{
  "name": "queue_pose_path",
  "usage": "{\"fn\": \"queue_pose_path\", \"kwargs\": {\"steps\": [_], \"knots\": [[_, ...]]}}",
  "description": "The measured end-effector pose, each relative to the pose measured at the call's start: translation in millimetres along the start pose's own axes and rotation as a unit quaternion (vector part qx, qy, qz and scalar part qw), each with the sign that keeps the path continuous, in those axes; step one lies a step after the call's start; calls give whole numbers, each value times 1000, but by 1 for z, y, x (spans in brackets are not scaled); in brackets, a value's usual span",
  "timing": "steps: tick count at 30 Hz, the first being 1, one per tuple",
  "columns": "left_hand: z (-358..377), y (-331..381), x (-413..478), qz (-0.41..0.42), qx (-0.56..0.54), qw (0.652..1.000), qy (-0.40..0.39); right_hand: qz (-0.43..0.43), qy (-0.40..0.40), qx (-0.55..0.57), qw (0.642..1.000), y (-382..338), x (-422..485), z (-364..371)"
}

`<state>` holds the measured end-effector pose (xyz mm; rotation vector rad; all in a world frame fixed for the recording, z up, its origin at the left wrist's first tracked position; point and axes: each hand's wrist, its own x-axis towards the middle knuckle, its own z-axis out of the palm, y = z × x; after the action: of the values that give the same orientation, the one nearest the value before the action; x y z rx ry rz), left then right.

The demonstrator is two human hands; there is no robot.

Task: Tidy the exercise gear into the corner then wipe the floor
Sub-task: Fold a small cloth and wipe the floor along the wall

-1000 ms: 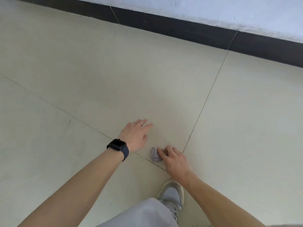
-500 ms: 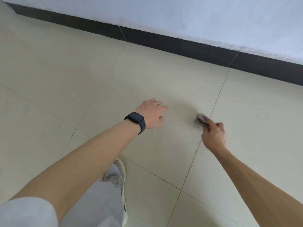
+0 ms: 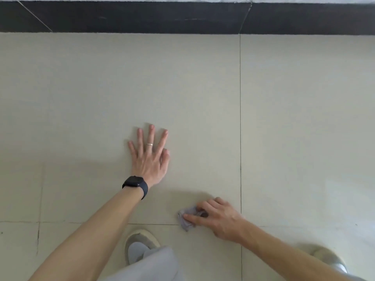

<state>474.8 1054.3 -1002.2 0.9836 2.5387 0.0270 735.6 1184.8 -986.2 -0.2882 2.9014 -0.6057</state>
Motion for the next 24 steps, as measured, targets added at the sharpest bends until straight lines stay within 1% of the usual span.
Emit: {"fn": "queue_pose_path", "kwargs": {"steps": [1,2,3,4,5,6,7,8,9,10,11,12,13,14,15,16,17,18,19,20,21,22,23,24], "knots": [[-1,-5,2,11,3,1000,9,43,33,-3,999,16,7,-9],[-4,-11,6,24,6,1000,14,118,71,-3,990,34,17,-20],[-8,-17,12,38,10,999,14,221,112,1,969,54,27,-34],[-13,-22,19,48,12,999,14,337,149,11,930,73,38,-48],[-19,-29,29,50,10,999,17,446,179,28,877,89,48,-61],[-25,-35,40,42,4,999,24,528,208,57,821,102,59,-69],[-32,-41,54,26,-2,999,31,585,235,86,771,107,71,-74],[-39,-48,69,7,-5,999,37,613,253,104,741,104,84,-74],[-46,-55,84,-13,-5,999,40,612,261,106,739,93,98,-70],[-52,-62,97,-33,-3,999,39,577,257,102,768,74,111,-61],[-56,-69,108,-49,1,998,35,514,237,97,819,48,123,-50],[-60,-76,117,-59,3,998,30,428,193,85,879,21,133,-38],[-62,-82,123,-59,3,998,25,324,138,62,934,-3,140,-26],[-62,-87,126,-53,1,998,23,220,95,33,970,-15,144,-17],[-61,-89,126,-45,-1,999,25,140,73,17,987,-11,148,-15],[-59,-91,125,-41,-3,999,31,99,70,6,993,3,152,-19],[-57,-92,125,-42,-5,998,37,104,79,-5,991,23,158,-28],[-55,-92,124,-46,-8,998,40,152,97,-16,983,47,163,-40],[-55,-92,125,-51,-11,998,42,237,116,-22,964,73,167,-57],[-56,-92,126,-55,-13,998,41,338,129,-22,932,102,167,-73],[-57,-92,126,-54,-12,998,38,445,150,3,883,128,165,-87],[-57,-92,126,-52,-9,998,36,541,179,47,821,146,163,-98],[-57,-93,126,-49,-9,998,37,610,202,86,761,153,165,-104],[-56,-94,126,-47,-8,998,38,639,216,104,731,149,171,-105]]}}
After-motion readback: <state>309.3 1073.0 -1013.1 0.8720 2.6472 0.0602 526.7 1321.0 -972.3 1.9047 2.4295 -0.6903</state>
